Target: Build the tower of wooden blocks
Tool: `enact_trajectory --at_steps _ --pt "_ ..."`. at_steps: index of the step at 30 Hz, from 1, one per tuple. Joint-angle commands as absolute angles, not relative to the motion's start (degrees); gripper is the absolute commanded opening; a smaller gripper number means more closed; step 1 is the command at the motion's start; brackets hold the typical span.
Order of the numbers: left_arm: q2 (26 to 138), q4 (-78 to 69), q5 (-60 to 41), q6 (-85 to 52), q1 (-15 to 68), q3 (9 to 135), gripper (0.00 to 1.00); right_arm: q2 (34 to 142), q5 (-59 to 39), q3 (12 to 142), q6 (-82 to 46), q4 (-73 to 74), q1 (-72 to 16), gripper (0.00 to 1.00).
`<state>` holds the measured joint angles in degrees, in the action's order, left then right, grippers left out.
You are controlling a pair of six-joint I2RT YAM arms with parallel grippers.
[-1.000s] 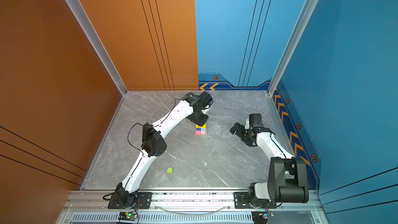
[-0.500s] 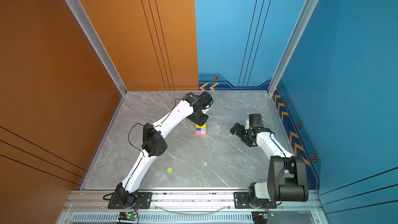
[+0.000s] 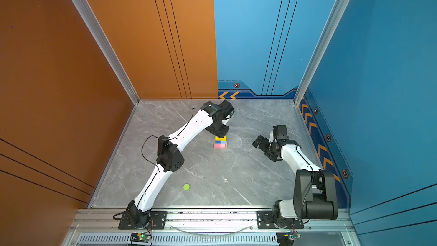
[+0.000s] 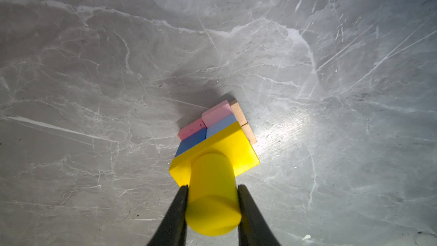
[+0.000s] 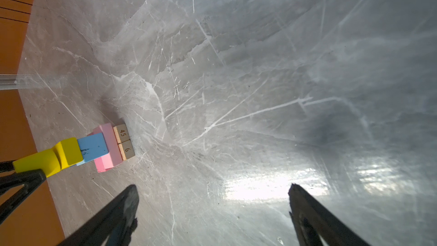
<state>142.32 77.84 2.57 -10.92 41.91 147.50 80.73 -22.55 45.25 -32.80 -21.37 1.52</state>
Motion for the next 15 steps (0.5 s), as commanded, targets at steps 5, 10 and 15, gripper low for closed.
enact_trajectory --at_steps 5,10,15 --pt "143.7 79.4 2.7 -11.6 41.5 148.9 0.13 81.6 -23.6 44.8 -31.9 -20.4 1.8 1.00" --pt "143.8 79.4 2.6 -11.6 41.4 148.8 0.24 81.8 -23.7 44.7 -32.0 -20.2 1.8 1.00" --pt "143.9 79.4 2.5 -11.8 41.5 149.0 0.31 81.9 -23.8 44.6 -31.9 -20.3 1.8 1.00"
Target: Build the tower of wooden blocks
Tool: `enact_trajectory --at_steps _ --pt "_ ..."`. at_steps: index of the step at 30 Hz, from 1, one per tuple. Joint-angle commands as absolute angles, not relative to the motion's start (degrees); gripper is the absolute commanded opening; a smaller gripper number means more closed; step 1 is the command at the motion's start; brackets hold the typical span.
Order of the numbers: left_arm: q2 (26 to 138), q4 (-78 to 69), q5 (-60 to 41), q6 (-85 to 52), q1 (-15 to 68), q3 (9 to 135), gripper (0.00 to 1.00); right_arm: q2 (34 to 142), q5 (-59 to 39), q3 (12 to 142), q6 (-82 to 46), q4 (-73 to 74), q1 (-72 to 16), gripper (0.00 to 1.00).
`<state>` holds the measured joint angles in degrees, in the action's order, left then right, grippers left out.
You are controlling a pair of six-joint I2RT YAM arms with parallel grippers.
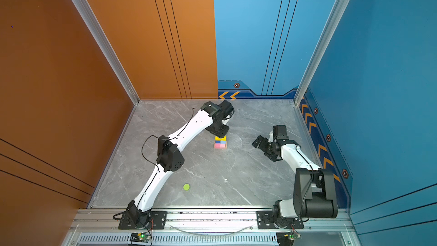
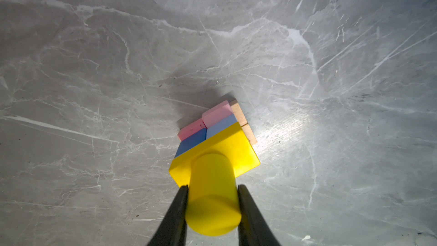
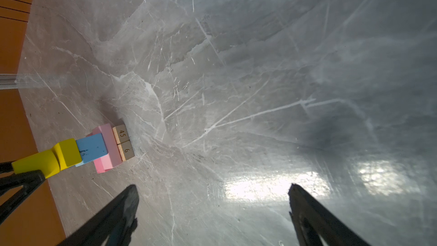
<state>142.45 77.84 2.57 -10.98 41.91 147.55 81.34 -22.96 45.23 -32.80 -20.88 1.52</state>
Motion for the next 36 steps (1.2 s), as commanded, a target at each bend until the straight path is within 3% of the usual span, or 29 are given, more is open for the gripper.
enact_trajectory --at_steps 1,8,17,36 --pt "144.0 79.4 2.5 -11.8 41.5 148.9 0.33 82.0 -23.8 44.6 -31.9 -20.2 1.8 1.00" --pt "144.0 79.4 2.5 -11.9 41.3 149.0 0.42 82.3 -23.9 44.5 -31.9 -20.0 1.8 1.00" --pt "144.0 79.4 2.7 -12.2 41.3 149.2 0.47 82.3 -24.0 44.5 -31.9 -20.0 1.8 1.00" --pt "143.8 79.3 3.0 -13.0 41.3 149.9 0.40 82.4 -24.0 44.3 -31.9 -19.9 1.8 1.00"
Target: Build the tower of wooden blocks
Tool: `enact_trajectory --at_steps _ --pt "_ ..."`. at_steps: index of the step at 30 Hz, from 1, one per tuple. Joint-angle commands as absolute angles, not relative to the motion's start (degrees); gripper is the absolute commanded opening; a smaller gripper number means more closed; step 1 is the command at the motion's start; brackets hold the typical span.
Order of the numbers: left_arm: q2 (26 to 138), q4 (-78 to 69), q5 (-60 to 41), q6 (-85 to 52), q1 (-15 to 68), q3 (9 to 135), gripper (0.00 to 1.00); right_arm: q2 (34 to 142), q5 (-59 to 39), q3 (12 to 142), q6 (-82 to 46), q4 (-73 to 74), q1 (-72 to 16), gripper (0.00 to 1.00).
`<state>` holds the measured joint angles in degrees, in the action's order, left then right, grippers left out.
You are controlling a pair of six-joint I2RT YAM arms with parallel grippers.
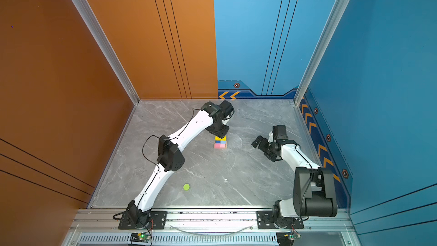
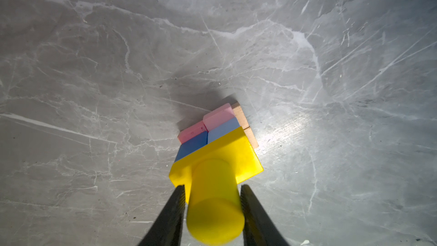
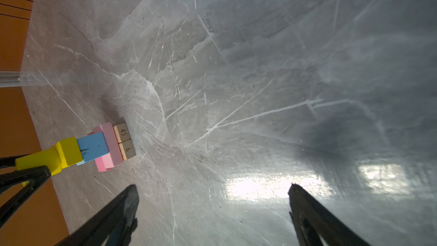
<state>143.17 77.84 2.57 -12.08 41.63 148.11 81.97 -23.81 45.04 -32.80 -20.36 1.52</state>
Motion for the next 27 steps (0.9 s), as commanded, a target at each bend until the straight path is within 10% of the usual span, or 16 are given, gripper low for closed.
enact_trajectory --at_steps 1,27 --pt "143.8 79.3 3.0 -13.1 41.3 149.9 0.40 82.4 -24.0 44.3 -31.9 -19.9 1.8 1.00" --pt "144.3 79.3 2.7 -13.7 41.2 150.6 0.35 82.9 -24.2 44.3 -31.8 -19.5 1.8 1.00"
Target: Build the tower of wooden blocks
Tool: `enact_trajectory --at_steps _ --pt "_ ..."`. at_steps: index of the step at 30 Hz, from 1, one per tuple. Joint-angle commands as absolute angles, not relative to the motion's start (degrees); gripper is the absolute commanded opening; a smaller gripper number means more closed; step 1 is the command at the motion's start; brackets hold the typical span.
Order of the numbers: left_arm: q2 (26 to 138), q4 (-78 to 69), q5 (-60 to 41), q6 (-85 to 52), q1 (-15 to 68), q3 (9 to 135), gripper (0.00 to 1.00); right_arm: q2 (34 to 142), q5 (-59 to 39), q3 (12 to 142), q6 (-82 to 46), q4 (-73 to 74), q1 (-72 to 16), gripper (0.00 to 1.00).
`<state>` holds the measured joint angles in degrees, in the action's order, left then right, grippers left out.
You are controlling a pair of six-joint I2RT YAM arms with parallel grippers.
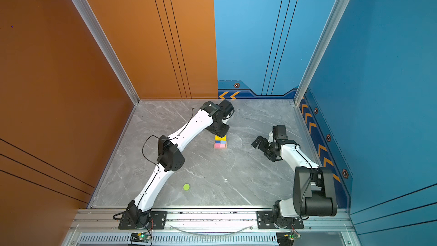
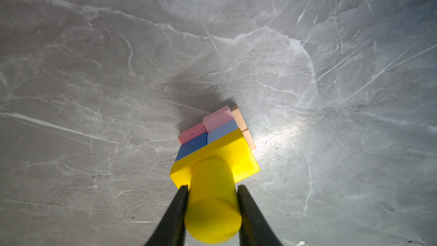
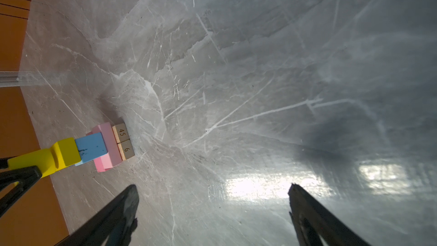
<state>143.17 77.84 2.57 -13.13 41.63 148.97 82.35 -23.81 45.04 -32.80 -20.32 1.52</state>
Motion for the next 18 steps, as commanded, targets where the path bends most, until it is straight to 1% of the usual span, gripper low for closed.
enact_trajectory --at_steps 1,9,18 --pt "144.3 79.3 2.6 -13.6 41.2 150.6 0.35 82.9 -24.2 44.3 -31.9 -19.6 1.8 1.00" --pt "144.7 79.3 2.1 -13.8 41.3 150.6 0.36 83.1 -24.3 44.2 -31.8 -19.5 1.8 1.00" --pt "144.8 79.3 1.7 -14.0 41.3 150.6 0.40 83.3 -24.3 44.1 -31.8 -19.3 1.8 1.00"
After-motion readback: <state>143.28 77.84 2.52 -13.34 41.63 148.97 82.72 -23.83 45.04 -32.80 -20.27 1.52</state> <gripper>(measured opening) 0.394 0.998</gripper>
